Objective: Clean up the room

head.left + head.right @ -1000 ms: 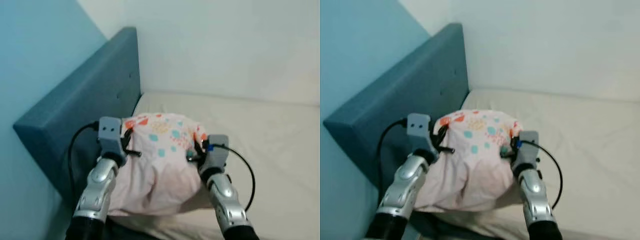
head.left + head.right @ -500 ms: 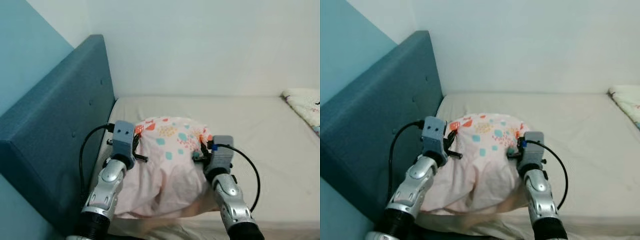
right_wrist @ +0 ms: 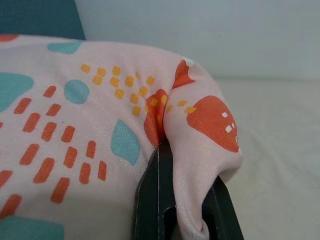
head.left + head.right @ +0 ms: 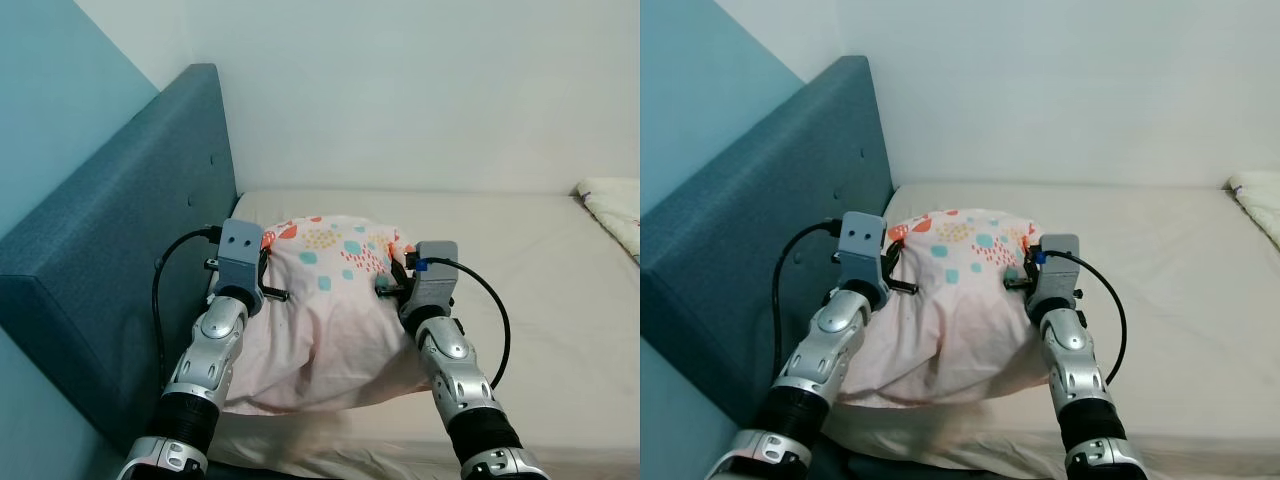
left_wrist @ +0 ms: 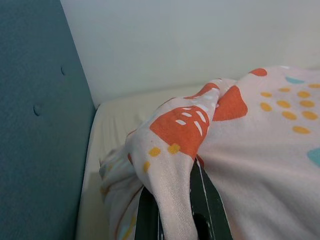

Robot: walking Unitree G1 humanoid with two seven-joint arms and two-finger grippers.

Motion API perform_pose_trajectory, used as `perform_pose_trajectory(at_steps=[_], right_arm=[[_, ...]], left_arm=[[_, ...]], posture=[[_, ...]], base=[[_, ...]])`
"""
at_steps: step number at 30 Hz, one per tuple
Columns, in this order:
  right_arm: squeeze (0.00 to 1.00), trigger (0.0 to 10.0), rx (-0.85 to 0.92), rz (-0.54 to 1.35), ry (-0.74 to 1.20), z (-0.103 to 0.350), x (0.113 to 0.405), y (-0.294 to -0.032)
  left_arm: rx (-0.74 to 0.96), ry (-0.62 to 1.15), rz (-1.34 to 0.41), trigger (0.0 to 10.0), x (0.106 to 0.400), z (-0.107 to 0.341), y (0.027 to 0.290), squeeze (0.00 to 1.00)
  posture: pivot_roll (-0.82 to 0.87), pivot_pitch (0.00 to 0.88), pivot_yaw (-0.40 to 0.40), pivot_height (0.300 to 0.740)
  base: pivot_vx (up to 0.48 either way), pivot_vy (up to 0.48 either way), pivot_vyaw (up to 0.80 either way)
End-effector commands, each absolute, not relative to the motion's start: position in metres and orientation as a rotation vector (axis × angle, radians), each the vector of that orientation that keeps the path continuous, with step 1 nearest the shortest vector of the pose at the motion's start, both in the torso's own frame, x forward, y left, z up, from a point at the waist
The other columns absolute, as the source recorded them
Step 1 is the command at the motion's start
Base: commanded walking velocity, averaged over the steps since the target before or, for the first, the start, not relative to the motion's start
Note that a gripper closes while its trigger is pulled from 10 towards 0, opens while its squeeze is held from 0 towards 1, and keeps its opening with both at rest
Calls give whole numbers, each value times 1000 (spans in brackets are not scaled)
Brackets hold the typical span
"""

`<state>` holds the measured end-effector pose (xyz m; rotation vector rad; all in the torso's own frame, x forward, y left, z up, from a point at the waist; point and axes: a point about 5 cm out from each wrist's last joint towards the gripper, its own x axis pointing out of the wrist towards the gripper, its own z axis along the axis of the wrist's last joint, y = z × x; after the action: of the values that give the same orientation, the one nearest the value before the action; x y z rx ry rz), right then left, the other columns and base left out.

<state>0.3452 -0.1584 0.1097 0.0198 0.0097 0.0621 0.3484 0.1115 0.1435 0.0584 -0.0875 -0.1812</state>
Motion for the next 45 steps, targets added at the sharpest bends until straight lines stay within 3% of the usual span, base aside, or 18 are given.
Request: perform_pose_trajectory(at_steps=[1, 30, 45], right_arm=[[0, 10000, 20, 63, -35, 114, 344, -157], [0, 10000, 15, 54, -30, 105, 333, -164], [0, 10000, 31, -23, -72, 109, 326, -175]], left_arm=[[61, -174, -189, 10000, 347, 155, 111, 0], [88, -144, -268, 10000, 337, 143, 100, 0], [111, -147, -341, 10000, 338, 150, 92, 0]], posture=[[10, 0, -18, 700], [14, 0, 12, 600], [21, 38, 73, 600]], base=[[0, 0, 0], [0, 0, 0], [0, 0, 0]])
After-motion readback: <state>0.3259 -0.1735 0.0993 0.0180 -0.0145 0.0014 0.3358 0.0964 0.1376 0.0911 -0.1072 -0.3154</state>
